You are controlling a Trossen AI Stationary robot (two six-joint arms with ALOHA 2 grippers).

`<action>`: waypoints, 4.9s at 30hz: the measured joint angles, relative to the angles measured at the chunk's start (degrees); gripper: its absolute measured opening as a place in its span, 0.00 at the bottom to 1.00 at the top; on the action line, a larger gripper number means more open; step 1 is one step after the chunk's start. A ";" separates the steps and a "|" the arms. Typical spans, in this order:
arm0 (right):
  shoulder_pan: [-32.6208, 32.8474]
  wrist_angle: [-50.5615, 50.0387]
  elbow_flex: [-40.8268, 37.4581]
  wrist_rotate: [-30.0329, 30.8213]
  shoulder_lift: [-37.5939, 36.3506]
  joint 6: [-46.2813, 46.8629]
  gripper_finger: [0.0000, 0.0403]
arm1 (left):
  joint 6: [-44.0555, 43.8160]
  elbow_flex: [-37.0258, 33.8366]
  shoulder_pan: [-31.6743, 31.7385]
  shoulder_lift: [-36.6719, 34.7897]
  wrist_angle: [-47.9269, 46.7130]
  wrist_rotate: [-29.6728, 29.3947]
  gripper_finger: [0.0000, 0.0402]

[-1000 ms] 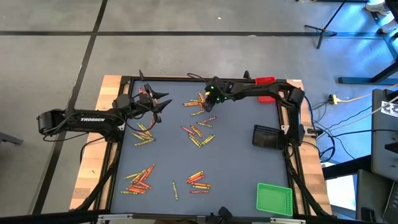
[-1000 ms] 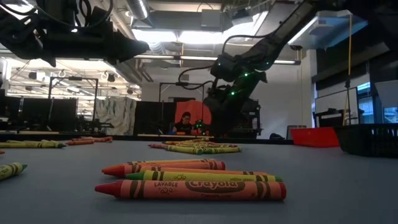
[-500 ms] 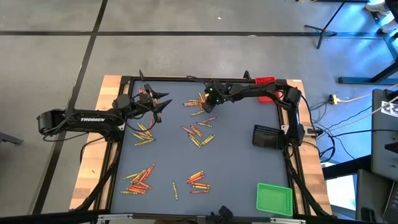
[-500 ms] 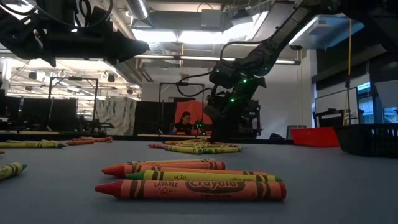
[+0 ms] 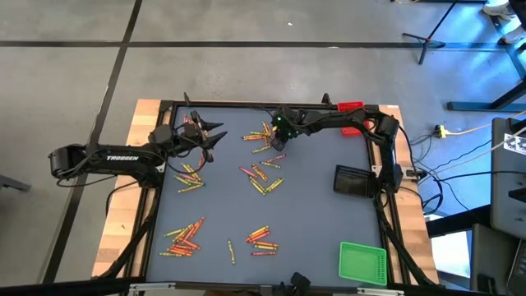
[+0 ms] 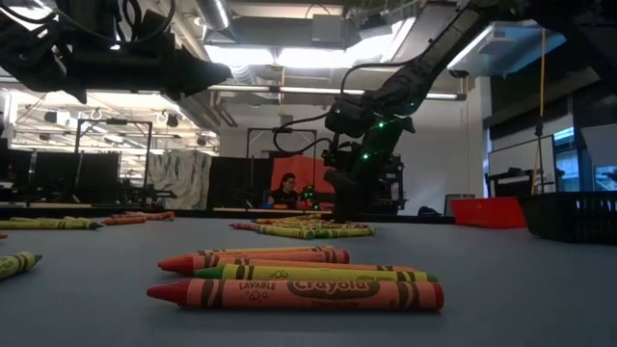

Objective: Sort crayons
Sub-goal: Put the orange crayon into the red basket

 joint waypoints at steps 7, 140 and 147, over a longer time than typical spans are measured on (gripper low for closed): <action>0.00 -0.35 0.00 -0.15 -0.07 -5.10 0.03 | 0.00 0.00 0.00 0.00 0.00 0.00 0.36; 11.59 46.99 -34.62 -0.50 -34.49 -15.13 0.29 | 12.33 48.74 5.72 50.63 -66.44 3.81 0.36; 11.59 47.61 -34.62 -0.42 -33.79 -17.46 0.29 | 15.47 48.74 6.46 50.62 -66.97 4.15 0.36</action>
